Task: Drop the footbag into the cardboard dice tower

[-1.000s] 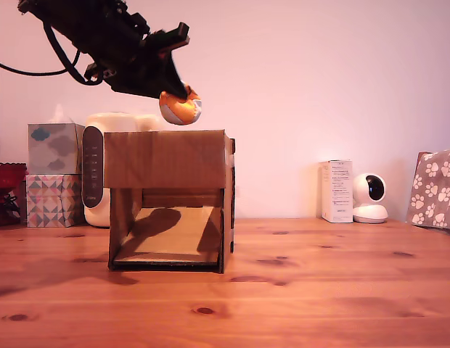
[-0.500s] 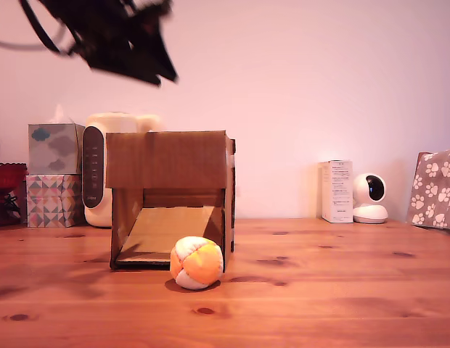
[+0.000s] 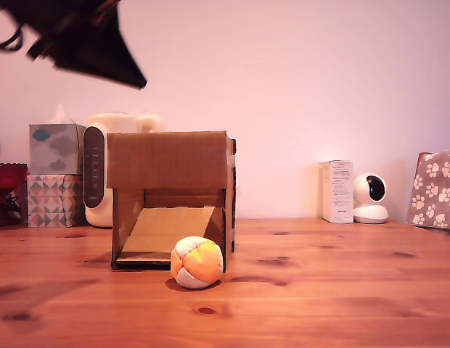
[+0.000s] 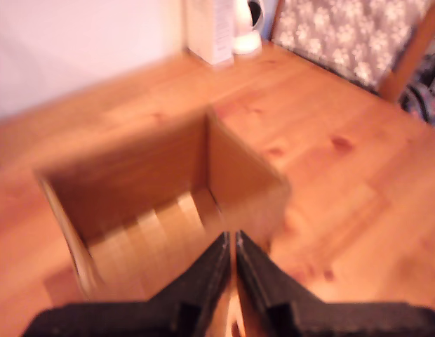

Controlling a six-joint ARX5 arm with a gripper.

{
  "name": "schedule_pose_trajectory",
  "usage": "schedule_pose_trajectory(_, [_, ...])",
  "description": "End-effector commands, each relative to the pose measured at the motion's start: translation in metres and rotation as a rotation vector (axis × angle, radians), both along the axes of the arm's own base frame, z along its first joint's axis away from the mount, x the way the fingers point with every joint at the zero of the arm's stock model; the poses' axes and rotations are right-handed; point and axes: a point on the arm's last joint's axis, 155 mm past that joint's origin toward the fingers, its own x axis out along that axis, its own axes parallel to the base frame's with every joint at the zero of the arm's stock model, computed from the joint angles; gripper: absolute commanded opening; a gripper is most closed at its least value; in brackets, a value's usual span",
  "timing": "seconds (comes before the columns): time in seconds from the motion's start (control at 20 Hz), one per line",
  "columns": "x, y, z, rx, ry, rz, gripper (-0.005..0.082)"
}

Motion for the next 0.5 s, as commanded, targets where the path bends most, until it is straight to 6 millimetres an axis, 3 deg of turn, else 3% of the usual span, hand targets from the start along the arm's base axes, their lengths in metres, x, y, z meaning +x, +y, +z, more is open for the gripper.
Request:
schedule_pose_trajectory(0.0, [-0.008, 0.0, -0.007, -0.016, -0.005, -0.013, -0.002])
schedule_pose_trajectory(0.45, [-0.048, 0.017, -0.043, -0.073, 0.001, -0.013, -0.002])
